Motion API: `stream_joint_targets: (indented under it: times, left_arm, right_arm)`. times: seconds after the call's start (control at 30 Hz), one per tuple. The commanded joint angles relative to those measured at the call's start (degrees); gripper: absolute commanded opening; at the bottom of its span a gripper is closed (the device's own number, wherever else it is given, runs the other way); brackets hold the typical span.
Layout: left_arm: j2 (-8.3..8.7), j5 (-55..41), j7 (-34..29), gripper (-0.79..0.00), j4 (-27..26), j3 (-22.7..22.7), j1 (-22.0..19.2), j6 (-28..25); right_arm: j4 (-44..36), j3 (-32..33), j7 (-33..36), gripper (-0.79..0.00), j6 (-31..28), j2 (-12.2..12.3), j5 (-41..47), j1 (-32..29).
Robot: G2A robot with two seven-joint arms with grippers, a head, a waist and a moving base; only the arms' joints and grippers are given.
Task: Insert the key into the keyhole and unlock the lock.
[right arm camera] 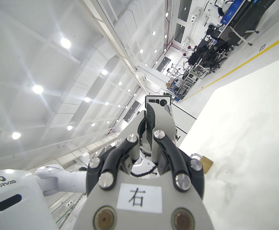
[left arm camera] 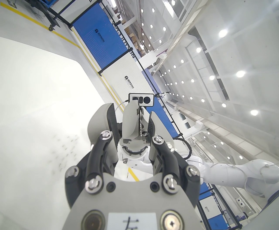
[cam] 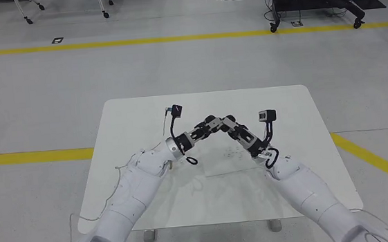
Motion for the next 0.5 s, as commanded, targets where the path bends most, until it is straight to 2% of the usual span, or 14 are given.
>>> stream_joint_targets:
  times: [0.0, 0.17, 0.4, 0.47]
  left_arm:
    - [-0.14, 0.0, 0.1, -0.539, 0.3, 0.1, -0.3, 0.1]
    - [-0.51, 0.7, 0.6, -0.514, 1.1, 0.6, -0.6, 0.0]
    - [-0.88, 0.2, 0.1, -0.526, 1.5, 0.9, -0.6, -0.4]
    - [-0.94, 0.2, -0.1, -0.600, 1.5, 0.9, -0.6, -0.4]
  right_arm:
    - [0.4, 0.1, 0.7, -0.785, 0.0, -0.1, 0.4, 0.2]
    - [1.4, 0.6, 2.8, -0.785, 0.2, -0.3, 0.5, 0.7]
    - [3.1, 1.9, 1.2, -0.785, 0.3, -0.5, -3.0, 1.2]
    - [3.2, 2.3, 0.8, -0.785, 0.2, -0.6, -3.6, 1.2]
